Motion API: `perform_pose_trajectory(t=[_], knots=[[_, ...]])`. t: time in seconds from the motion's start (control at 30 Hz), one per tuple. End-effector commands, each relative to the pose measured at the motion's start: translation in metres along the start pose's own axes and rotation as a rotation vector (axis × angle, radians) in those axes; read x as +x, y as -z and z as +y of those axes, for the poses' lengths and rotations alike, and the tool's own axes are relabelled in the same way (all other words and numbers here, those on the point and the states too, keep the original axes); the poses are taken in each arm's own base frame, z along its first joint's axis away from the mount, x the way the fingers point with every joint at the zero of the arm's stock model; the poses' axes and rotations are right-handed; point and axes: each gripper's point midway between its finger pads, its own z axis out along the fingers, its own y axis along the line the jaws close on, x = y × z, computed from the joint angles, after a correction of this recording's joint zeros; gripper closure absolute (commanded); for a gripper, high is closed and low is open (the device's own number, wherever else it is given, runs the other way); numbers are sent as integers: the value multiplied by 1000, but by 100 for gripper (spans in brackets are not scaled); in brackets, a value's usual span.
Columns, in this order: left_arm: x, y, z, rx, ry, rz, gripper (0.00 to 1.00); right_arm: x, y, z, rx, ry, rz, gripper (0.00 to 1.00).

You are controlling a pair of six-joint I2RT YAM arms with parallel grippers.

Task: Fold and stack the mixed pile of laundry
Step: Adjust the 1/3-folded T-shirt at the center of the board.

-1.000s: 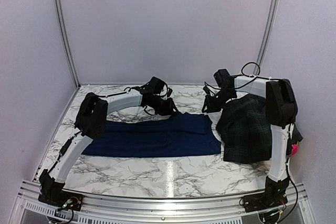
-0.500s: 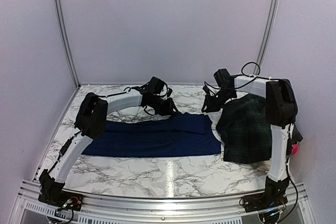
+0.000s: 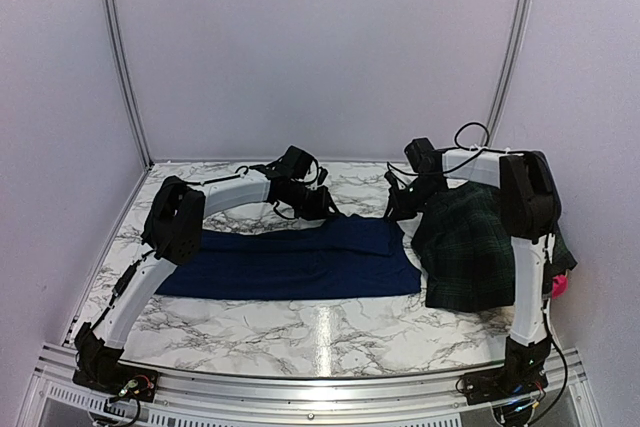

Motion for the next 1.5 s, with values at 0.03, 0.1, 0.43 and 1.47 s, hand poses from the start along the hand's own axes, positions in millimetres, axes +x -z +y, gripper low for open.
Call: perform_pose_trajectory(t=[0.03,0.1,0.43,1.47], knots=[[15,-13,22,-36,24,44,75,-23,13,11,-16,31,-63,88],[15,-13,21,-32,23,45,80,-25,15,13,-20,37,-69,92],[-3,1,8,-6,10,-2,100,-24,30,21,-37,56,-89,100],[90,105,-73,145,-463,-1,100,103,79,95,-264,145,-36,100]])
